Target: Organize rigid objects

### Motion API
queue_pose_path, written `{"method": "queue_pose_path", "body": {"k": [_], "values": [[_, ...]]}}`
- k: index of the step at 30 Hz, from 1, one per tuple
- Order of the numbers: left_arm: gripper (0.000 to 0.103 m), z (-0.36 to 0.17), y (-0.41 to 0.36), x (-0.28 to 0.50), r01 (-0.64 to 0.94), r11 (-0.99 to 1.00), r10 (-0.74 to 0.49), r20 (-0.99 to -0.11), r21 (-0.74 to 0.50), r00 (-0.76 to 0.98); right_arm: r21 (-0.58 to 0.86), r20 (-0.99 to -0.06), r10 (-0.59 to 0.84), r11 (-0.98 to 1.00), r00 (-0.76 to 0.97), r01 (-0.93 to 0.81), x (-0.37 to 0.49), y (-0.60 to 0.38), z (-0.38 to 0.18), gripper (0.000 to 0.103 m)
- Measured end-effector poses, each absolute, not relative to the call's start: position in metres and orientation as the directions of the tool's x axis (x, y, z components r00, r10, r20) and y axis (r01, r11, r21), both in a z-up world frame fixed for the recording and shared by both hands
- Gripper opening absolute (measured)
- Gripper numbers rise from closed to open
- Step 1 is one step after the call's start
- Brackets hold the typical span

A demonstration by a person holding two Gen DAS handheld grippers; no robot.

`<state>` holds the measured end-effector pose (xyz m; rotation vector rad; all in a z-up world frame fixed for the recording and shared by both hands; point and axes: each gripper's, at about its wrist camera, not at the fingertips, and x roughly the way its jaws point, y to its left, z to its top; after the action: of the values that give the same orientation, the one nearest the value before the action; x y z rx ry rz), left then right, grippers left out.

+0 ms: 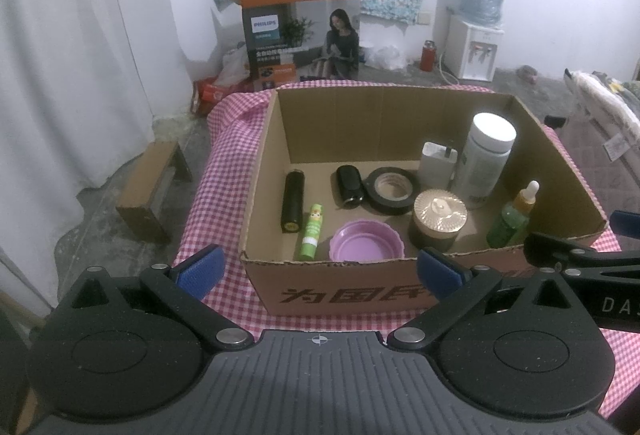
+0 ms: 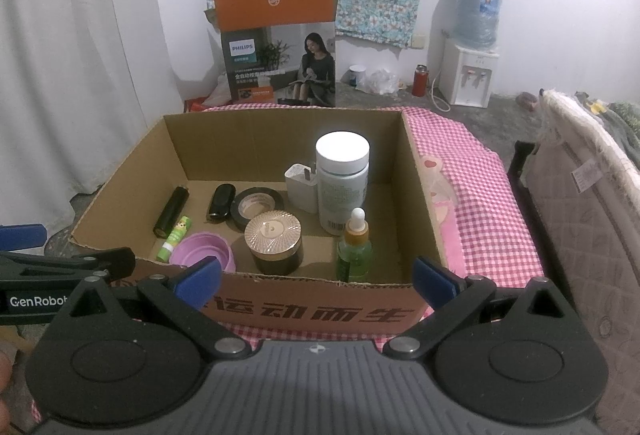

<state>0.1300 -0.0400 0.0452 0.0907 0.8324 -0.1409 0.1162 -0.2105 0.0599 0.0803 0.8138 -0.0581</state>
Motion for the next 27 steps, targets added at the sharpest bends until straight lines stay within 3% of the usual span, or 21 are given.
{"method": "queue_pose_path", "body": {"k": [27], "values": [[0.103,0.0463,-0.0411,0.1302,0.163,0.986,-0.091,-0.745,0.024,0.66,0.046,-0.724,-0.024,0.995,0.689,0.083,0.1161,-0.2102,0.0638,0.103]]}}
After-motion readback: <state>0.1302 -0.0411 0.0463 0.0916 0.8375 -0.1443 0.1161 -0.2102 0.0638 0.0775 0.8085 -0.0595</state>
